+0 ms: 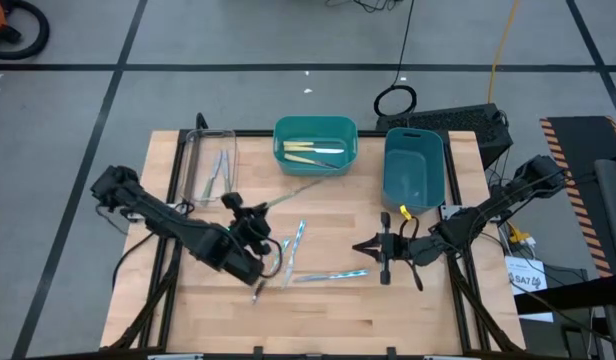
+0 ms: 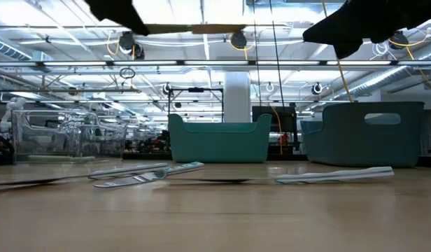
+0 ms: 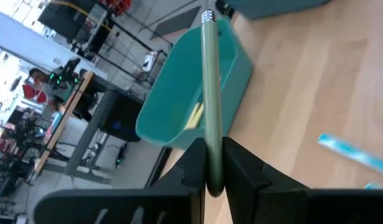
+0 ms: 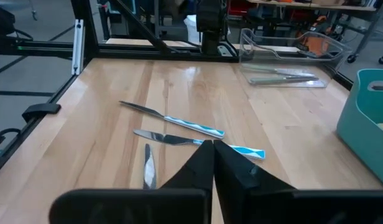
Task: Sort silverware by color (type)
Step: Put the green knife into the transparent bin
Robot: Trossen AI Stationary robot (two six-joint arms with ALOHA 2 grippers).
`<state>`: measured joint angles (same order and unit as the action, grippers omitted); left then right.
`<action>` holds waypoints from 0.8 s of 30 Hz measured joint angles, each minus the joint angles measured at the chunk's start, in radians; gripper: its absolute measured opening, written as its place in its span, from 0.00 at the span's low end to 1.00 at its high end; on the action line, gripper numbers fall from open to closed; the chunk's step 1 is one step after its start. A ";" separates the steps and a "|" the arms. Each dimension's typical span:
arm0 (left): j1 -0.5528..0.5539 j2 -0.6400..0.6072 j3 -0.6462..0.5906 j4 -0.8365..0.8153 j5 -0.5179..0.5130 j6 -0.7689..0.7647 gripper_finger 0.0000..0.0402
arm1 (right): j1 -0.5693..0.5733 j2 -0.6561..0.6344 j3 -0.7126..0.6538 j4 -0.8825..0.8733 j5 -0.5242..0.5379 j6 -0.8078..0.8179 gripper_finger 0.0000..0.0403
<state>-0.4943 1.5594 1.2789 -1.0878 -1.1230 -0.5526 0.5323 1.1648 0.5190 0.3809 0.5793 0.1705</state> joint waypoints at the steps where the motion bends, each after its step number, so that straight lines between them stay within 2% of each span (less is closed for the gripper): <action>1: 0.003 -0.029 -0.026 0.001 0.007 0.000 0.09 | 0.000 0.000 0.000 0.000 0.000 0.000 0.02; 9: 0.016 -0.290 -0.305 0.331 0.108 0.101 0.09 | -0.008 0.000 0.000 0.001 0.000 -0.036 0.01; 12: 0.017 -0.363 -0.373 0.401 0.119 0.101 0.09 | -0.009 0.000 0.000 0.000 0.001 -0.032 0.01; 17: 0.036 -0.431 -0.413 0.374 0.105 0.006 0.09 | -0.009 0.000 0.000 -0.002 0.001 -0.033 0.01; 24: 0.078 -0.437 -0.415 0.303 0.092 -0.073 0.09 | -0.009 0.000 0.000 -0.009 0.001 -0.029 0.01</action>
<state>-0.4163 1.1221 0.8639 -0.7848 -1.0306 -0.6256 0.5232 1.1648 0.5190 0.3716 0.5800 0.1415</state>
